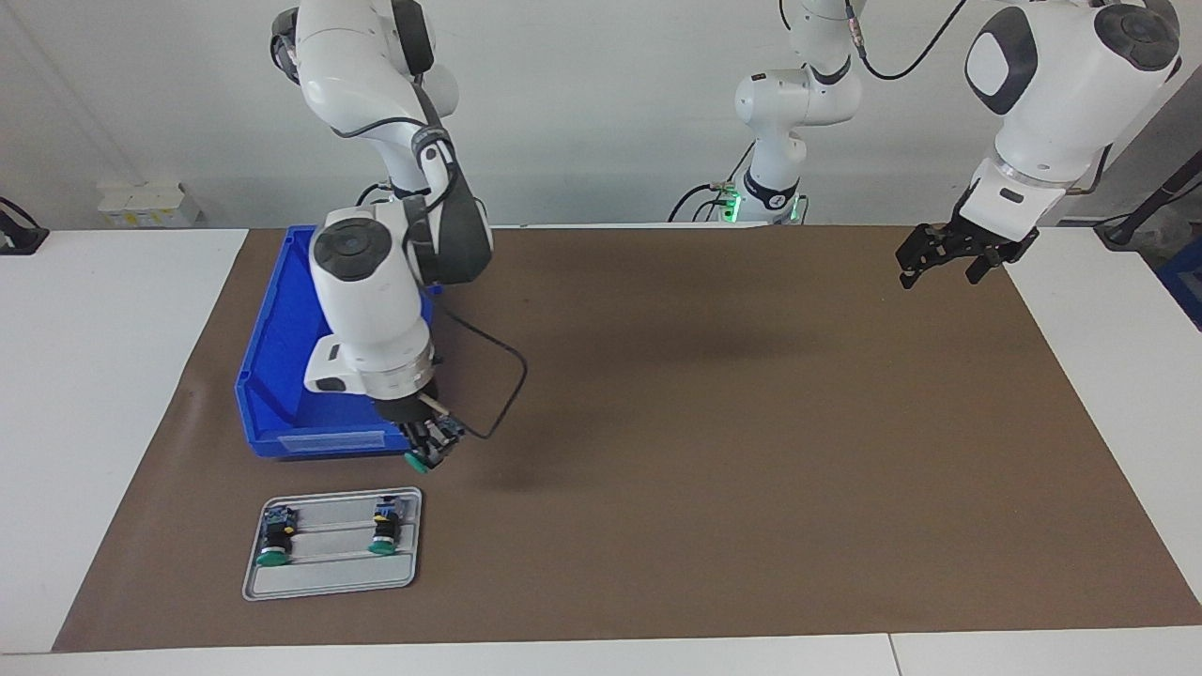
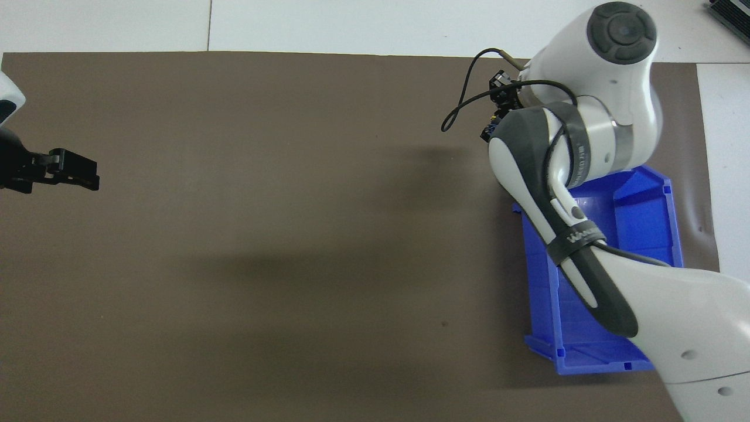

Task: Place and press button with both arms
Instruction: 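Lift the green part and carry it toward the table center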

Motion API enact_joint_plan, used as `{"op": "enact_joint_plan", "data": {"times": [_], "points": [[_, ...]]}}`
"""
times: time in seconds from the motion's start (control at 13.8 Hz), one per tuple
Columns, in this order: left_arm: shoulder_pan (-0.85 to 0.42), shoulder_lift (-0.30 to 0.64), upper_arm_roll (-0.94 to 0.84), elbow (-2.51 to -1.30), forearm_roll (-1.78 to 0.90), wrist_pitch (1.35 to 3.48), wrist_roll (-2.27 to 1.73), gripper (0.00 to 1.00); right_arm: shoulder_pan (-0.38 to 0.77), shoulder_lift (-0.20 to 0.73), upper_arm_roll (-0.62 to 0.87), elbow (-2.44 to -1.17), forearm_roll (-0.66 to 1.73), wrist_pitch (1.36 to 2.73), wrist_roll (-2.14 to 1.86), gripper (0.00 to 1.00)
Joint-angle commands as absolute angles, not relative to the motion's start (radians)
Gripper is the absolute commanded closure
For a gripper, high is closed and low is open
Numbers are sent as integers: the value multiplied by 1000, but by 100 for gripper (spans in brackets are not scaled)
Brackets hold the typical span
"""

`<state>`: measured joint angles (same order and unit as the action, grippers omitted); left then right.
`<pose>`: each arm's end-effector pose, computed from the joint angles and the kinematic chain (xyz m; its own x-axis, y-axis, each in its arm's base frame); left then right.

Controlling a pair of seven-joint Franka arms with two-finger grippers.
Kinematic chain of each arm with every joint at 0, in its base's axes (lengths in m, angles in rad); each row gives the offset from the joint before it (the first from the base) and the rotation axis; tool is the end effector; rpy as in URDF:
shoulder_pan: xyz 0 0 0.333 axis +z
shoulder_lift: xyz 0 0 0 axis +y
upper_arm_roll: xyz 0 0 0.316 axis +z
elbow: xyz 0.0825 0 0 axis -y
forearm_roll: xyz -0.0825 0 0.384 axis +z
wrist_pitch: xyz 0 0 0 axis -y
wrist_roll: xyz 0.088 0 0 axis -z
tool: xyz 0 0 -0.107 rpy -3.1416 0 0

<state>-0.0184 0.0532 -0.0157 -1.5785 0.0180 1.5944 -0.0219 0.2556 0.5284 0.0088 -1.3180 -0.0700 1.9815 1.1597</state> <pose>0.5712 -0.0174 0.5930 0.9992 -0.0126 -0.0369 -0.0133 -0.9998 -0.0179 0.7005 0.1837 0.4452 0.6342 -0.7651 0.1111 -0.7592 -0.6435 -0.0976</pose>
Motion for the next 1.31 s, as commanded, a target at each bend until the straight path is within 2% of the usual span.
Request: {"op": "enact_joint_plan", "data": {"times": [0.0,0.22,0.51,0.94,1.23], "points": [[-11,20,-18,-1617,14,1600,-31,0,345,499,9,-1350,-94,1980,1482,100],[-11,20,-18,-1617,14,1600,-31,0,469,502,8,-1348,-97,1982,1803,100],[-11,20,-18,-1617,14,1600,-31,0,633,561,11,-1344,-199,1967,2121,100],[-11,18,-18,-1617,14,1600,-31,0,722,632,14,-1345,-181,2025,2382,100],[-11,20,-18,-1617,14,1600,-31,0,722,624,18,-1432,-126,2127,2431,100]]}}
